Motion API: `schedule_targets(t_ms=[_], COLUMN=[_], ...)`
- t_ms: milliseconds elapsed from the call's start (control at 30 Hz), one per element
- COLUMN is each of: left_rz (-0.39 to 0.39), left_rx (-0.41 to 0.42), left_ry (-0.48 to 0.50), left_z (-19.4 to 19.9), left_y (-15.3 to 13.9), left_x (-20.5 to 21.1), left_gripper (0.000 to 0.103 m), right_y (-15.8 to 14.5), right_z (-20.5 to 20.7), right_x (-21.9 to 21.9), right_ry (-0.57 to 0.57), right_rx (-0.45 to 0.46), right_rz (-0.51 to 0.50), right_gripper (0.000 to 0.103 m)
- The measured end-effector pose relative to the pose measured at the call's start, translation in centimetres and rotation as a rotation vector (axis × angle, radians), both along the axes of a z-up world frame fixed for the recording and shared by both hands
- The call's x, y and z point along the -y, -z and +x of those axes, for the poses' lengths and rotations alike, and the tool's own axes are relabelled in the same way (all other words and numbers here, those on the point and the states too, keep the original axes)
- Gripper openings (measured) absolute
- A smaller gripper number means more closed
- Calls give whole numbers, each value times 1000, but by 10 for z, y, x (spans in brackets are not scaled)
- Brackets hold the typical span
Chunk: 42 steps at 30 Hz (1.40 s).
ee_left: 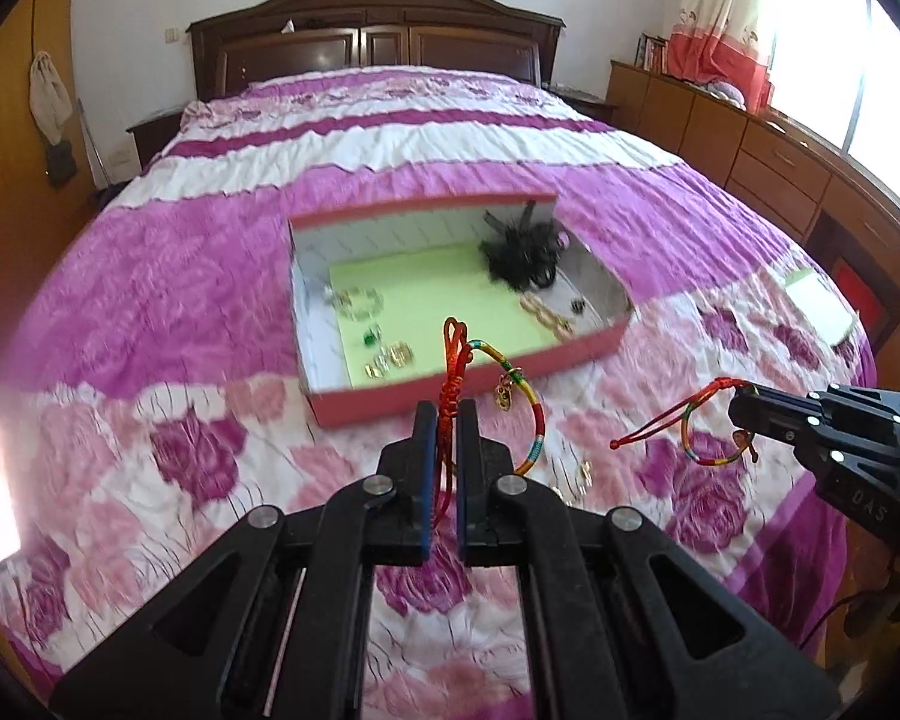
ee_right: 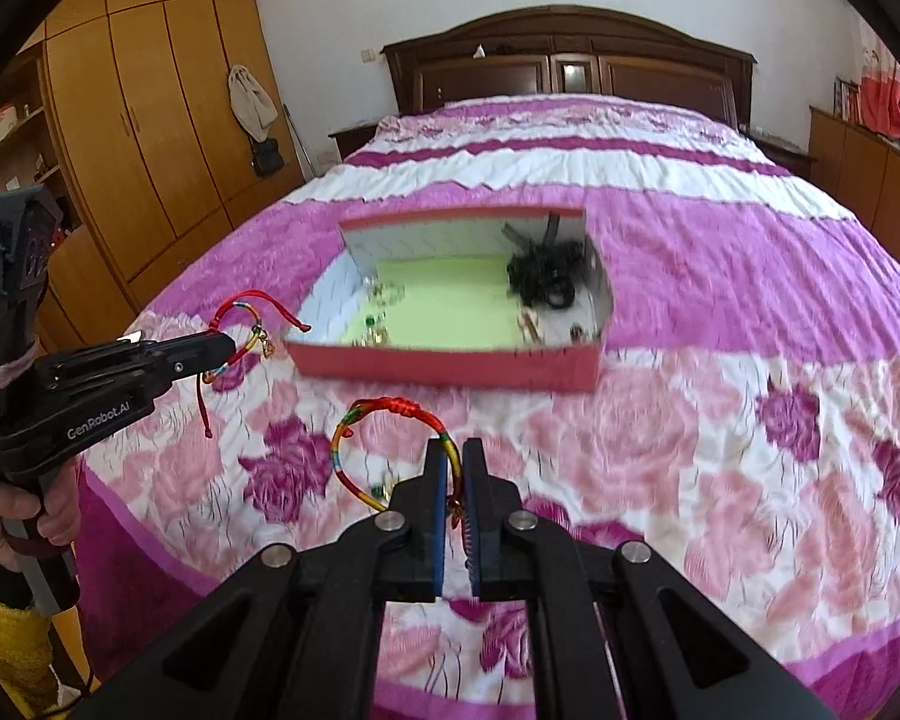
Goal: Organize jewelry
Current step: 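Carry both string bracelets into the red box and open both tools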
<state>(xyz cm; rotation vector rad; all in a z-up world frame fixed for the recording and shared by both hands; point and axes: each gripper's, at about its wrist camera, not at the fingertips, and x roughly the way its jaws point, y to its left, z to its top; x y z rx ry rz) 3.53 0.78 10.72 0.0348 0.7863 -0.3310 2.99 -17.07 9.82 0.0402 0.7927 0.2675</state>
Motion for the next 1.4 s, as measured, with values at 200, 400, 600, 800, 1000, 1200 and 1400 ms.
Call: schedule_targets(t_ms=[200, 400, 600, 800, 1000, 1200, 1400], left_rz=[10, 1, -3, 1, 14, 25, 28], left_rx=[43, 51, 52, 24, -19, -68, -121], left_ry=[-11, -24, -41, -63, -77, -92, -108], left_z=[18, 41, 63, 87, 107, 124, 136], left_y=[-14, -15, -7, 12, 39, 65, 87], left_x=[0, 2, 3, 4, 7, 9, 8], left_gripper=[0, 0, 0, 0, 0, 0, 0], right_y=[-14, -22, -23, -11, 17, 47, 73], right_z=[21, 49, 77, 109, 140, 168, 182], right_x=[-3, -4, -8, -12, -12, -10, -9], right_ry=[1, 9, 14, 20, 31, 49, 57], right_rx=[40, 65, 78, 65, 6, -59, -108], right_rz=[9, 27, 22, 26, 43, 42, 28], right_gripper=[6, 6, 6, 6, 6, 6, 7])
